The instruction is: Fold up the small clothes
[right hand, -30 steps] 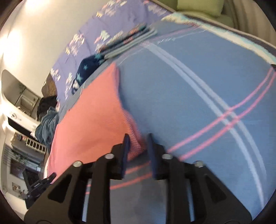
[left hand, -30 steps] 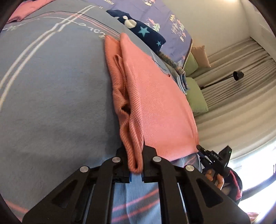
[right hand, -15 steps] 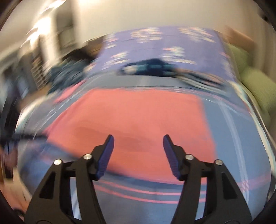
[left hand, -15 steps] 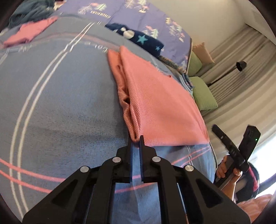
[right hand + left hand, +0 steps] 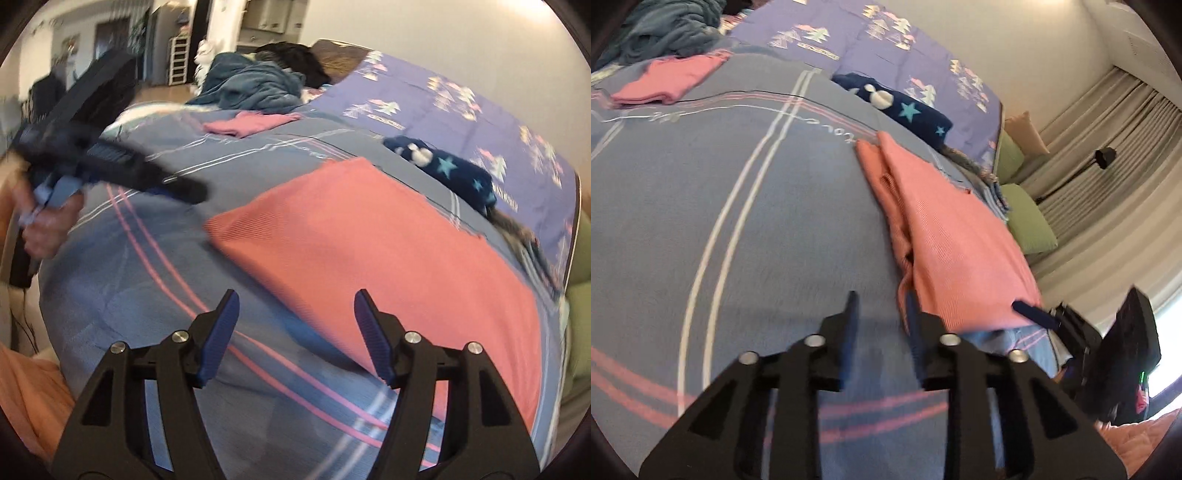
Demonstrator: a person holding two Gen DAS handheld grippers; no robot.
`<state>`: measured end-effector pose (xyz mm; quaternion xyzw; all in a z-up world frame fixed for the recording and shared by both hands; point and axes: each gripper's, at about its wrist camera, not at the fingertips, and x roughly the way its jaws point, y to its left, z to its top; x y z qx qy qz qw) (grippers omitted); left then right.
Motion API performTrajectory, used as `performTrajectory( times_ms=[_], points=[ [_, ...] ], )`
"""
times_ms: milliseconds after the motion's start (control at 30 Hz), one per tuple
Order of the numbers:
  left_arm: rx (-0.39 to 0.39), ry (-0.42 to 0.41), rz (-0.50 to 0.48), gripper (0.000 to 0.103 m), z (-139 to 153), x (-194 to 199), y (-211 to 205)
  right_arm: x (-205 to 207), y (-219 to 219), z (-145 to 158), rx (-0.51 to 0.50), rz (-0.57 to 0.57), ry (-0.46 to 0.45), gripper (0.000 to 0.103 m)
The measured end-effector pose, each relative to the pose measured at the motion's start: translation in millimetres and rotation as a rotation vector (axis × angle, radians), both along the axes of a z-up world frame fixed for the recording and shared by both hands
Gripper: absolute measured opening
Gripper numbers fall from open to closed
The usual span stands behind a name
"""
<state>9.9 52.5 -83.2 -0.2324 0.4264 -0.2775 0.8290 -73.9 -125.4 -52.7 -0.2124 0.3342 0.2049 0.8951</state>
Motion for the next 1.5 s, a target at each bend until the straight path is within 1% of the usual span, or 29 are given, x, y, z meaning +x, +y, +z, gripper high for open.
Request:
performTrajectory(
  times_ms=[67, 100, 167, 200, 267, 333, 400, 433, 467, 500, 533, 567, 600, 633, 733, 800, 833, 933, 1000, 1067, 1133, 1200, 1267, 1300, 1367, 1400, 1433, 1467, 1500],
  points=[
    [-0.013, 0.006, -0.024, 0.042, 0, 19, -4, -1, 13, -3, -0.023, 0.015, -0.004, 0.068],
    [-0.012, 0.010, -0.043, 0.046, -1, 33, -7, -1, 20, -6, -0.040, 0.020, -0.003, 0.068],
    [0.005, 0.029, -0.070, 0.046, -1, 66, -15, 3, 32, -12, -0.090, 0.021, -0.019, 0.068],
    [-0.002, 0.042, -0.092, 0.046, -2, 79, -19, 6, 39, -16, -0.120, 0.020, -0.031, 0.068],
    [-0.011, 0.073, -0.097, 0.046, -4, 104, -24, 7, 49, -21, -0.165, 0.014, -0.055, 0.067],
    [-0.061, 0.112, -0.129, 0.046, -9, 131, -30, 8, 54, -23, -0.175, 0.017, -0.063, 0.067],
    [-0.100, 0.131, -0.117, 0.046, -12, 153, -33, 12, 58, -25, -0.178, 0.020, -0.063, 0.067],
    [-0.106, 0.129, -0.112, 0.044, -11, 161, -35, 14, 60, -26, -0.178, 0.017, -0.062, 0.066],
    [-0.104, 0.123, -0.094, 0.038, -11, 169, -37, 17, 62, -27, -0.178, 0.014, -0.062, 0.065],
    [-0.096, 0.122, -0.096, 0.014, -12, 177, -42, 19, 65, -27, -0.178, 0.014, -0.067, 0.063],
    [-0.096, 0.124, -0.106, 0.004, -13, 182, -46, 22, 66, -28, -0.183, 0.013, -0.073, 0.054],
    [-0.102, 0.125, -0.108, 0.004, -15, 185, -48, 25, 71, -30, -0.203, 0.011, -0.085, 0.049],
    [-0.110, 0.119, -0.113, 0.004, -16, 187, -50, 26, 74, -32, -0.217, 0.011, -0.094, 0.040],
    [-0.110, 0.114, -0.119, 0.004, -17, 187, -50, 28, 77, -33, -0.228, 0.015, -0.100, 0.036],
    [-0.120, 0.113, -0.135, 0.004, -16, 186, -46, 33, 87, -38, -0.263, 0.035, -0.124, 0.032],
    [-0.133, 0.116, -0.143, 0.004, -15, 187, -43, 35, 92, -39, -0.283, 0.055, -0.133, 0.008],
    [-0.135, 0.117, -0.145, 0.004, -15, 187, -43, 36, 93, -40, -0.283, 0.061, -0.129, 0.005],
    [-0.108, 0.093, -0.150, 0.004, -11, 187, -46, 34, 90, -38, -0.243, 0.083, -0.089, 0.005],
    [-0.078, 0.078, -0.143, 0.004, -10, 186, -47, 30, 89, -43, -0.264, 0.096, -0.082, 0.005],
    [-0.079, 0.086, -0.127, 0.004, -16, 186, -46, 29, 88, -44, -0.265, 0.105, -0.085, 0.005],
    [-0.104, 0.091, -0.111, 0.004, -23, 185, -44, 34, 84, -37, -0.205, 0.086, -0.058, 0.005],
    [-0.094, 0.079, -0.113, 0.004, -20, 184, -44, 37, 80, -34, -0.161, 0.076, -0.036, 0.005],
    [-0.076, 0.064, -0.115, 0.004, -19, 184, -45, 38, 80, -36, -0.163, 0.071, -0.027, 0.006],
    [-0.080, 0.064, -0.113, 0.004, -20, 184, -45, 36, 81, -36, -0.167, 0.072, -0.030, 0.008],
    [-0.100, 0.067, -0.102, 0.005, -20, 183, -41, 31, 79, -32, -0.135, 0.084, -0.018, 0.017],
    [-0.105, 0.064, -0.082, 0.005, -18, 182, -37, 29, 76, -29, -0.101, 0.087, -0.004, 0.018],
    [-0.098, 0.051, -0.051, 0.005, -15, 181, -31, 27, 68, -24, -0.049, 0.086, 0.019, 0.025],
    [-0.076, 0.034, -0.020, 0.005, -11, 180, -27, 26, 62, -22, -0.024, 0.074, 0.028, 0.038],
    [-0.057, 0.017, 0.006, 0.005, -5, 177, -22, 25, 54, -18, 0.000, 0.052, 0.026, 0.043]
  ],
)
